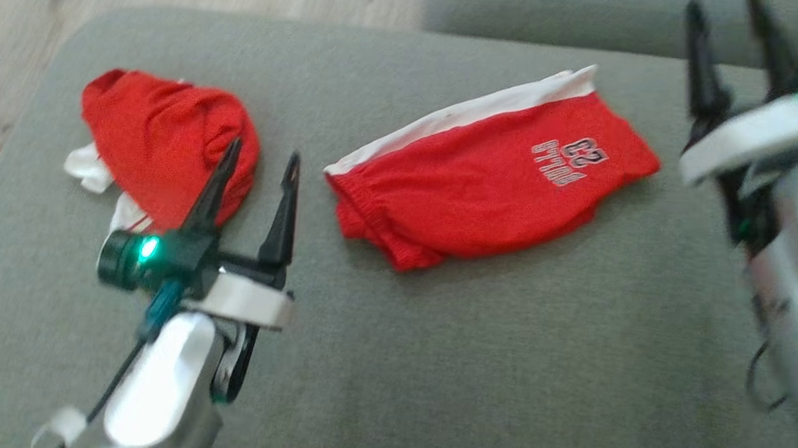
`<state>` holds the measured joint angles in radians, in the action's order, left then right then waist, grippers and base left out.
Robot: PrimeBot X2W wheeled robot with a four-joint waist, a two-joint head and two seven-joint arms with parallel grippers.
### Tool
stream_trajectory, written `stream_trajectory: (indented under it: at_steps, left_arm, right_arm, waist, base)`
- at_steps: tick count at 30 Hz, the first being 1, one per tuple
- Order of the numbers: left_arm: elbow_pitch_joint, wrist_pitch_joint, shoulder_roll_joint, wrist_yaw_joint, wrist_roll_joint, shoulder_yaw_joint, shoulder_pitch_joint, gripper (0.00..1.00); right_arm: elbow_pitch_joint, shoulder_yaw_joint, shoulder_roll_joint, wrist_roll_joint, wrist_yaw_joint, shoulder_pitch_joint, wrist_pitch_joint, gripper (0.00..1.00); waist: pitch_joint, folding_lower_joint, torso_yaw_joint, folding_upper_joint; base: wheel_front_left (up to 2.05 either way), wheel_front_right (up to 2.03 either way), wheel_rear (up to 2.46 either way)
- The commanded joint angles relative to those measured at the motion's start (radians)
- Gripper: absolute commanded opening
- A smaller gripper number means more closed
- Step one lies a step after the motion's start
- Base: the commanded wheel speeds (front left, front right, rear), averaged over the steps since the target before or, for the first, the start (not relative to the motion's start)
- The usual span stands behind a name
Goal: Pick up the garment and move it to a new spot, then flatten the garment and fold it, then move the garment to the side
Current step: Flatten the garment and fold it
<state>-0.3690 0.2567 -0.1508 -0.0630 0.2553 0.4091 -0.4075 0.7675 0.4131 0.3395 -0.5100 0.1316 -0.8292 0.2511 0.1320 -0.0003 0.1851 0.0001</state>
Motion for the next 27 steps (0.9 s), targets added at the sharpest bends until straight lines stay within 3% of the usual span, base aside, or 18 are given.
stream_trajectory:
  at_steps: [1, 9, 15, 23, 27]
  left_arm:
    - [0.051, 0.005, -0.019, -0.010, -0.004, -0.055, -0.001, 1.00]
    - [0.148, 0.005, 0.017, 0.013, -0.018, -0.151, 0.202, 1.00]
    - [0.175, 0.005, 0.049, 0.040, -0.055, -0.183, 0.303, 1.00]
    - [0.192, 0.005, 0.083, 0.081, -0.082, -0.204, 0.324, 1.00]
    - [0.194, 0.005, 0.088, 0.097, -0.096, -0.200, 0.299, 1.00]
  right_arm:
    - [-0.052, -0.023, -0.027, 0.028, -0.001, 0.059, 0.010, 1.00]
    - [-0.239, -0.232, -0.196, 0.190, -0.001, 0.413, 0.010, 1.00]
    - [-0.337, -0.317, -0.262, 0.256, -0.001, 0.597, 0.011, 1.00]
    - [-0.392, -0.369, -0.284, 0.299, -0.001, 0.638, -0.021, 1.00]
    - [-0.394, -0.394, -0.287, 0.265, -0.001, 0.603, -0.068, 1.00]
  waist:
    - [-0.051, 0.0003, -0.049, -0.0001]
    - [-0.128, 0.0003, -0.101, -0.0001]
    - [-0.149, 0.0003, -0.117, -0.0001]
    - [-0.122, 0.0003, -0.102, -0.0001]
    - [-0.083, 0.0003, -0.082, -0.0001]
  base:
    - [0.00, 0.00, 0.00]
    - [0.00, 0.00, 0.00]
    - [0.00, 0.00, 0.00]
    - [0.00, 0.00, 0.00]
    - [0.00, 0.00, 0.00]
